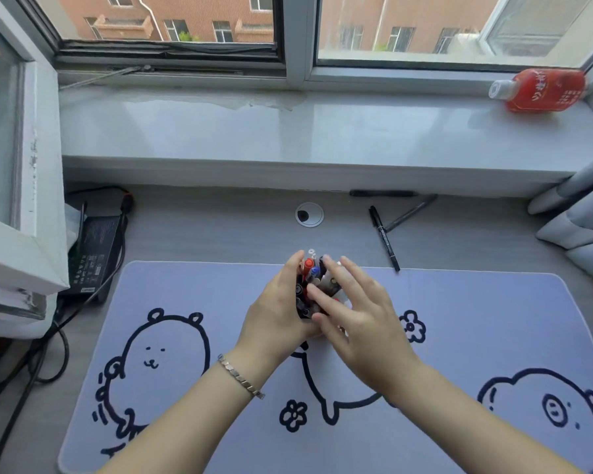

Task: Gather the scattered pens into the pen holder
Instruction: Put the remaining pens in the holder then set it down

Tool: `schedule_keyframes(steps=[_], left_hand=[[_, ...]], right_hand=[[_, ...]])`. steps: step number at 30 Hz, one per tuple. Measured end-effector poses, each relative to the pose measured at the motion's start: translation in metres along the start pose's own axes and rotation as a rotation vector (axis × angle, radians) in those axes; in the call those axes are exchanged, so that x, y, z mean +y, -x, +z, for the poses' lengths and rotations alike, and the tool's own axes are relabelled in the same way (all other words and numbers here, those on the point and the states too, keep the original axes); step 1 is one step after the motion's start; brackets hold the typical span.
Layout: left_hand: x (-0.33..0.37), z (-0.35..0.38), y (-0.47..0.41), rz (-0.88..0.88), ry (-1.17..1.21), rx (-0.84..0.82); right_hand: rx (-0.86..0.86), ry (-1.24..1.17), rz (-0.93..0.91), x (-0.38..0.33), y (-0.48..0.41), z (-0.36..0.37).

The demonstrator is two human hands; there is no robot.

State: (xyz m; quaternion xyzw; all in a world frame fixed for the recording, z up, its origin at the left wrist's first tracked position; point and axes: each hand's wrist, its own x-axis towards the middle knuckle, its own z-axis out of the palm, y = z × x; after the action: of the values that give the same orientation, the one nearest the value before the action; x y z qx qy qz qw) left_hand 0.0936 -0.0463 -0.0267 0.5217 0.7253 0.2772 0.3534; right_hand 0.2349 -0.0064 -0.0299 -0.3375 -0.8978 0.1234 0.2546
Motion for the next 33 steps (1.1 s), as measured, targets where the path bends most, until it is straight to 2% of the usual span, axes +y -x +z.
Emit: schedule_keyframes(steps=[2, 4, 6, 8, 10, 12, 17, 22, 27, 30, 33], left_hand=[[0.002, -0.001, -0.002, 0.007, -0.017, -0.005], [0.006, -0.004, -0.003, 0.019, -0.065, -0.018], [0.008, -0.006, -0.004, 0.021, -0.091, -0.019], [0.007, -0.005, -0.003, 0.024, -0.086, -0.011], [0.006, -0.004, -0.003, 0.025, -0.084, -0.004], [0.005, -0.004, -0.004, 0.024, -0.079, -0.002], [0.005, -0.005, -0.004, 0.035, -0.097, -0.015], [0.004, -0.006, -0.006, 0.018, -0.116, -0.022], [0.007, -0.006, -0.004, 0.022, -0.112, -0.024], [0.007, -0.005, -0.004, 0.017, -0.098, -0.018], [0.007, -0.005, -0.003, 0.023, -0.084, -0.011]], right_hand=[[-0.034, -0.214, 0.043, 0.011, -0.018, -0.015], [0.024, -0.367, 0.259, 0.038, -0.041, -0.027], [0.024, -0.259, 0.555, 0.081, -0.064, -0.024], [-0.199, -0.053, 0.781, 0.12, -0.08, -0.01], [-0.445, 0.126, 0.845, 0.144, -0.091, 0.005], [-0.551, 0.262, 0.836, 0.158, -0.097, 0.018], [-0.43, 0.307, 0.867, 0.164, -0.086, 0.028], [-0.261, 0.078, 1.083, 0.17, -0.062, 0.025], [-0.115, -0.073, 1.08, 0.169, -0.05, 0.015], [-0.012, -0.271, 1.137, 0.168, -0.045, 0.003], [0.065, -0.597, 1.175, 0.148, -0.035, -0.018]])
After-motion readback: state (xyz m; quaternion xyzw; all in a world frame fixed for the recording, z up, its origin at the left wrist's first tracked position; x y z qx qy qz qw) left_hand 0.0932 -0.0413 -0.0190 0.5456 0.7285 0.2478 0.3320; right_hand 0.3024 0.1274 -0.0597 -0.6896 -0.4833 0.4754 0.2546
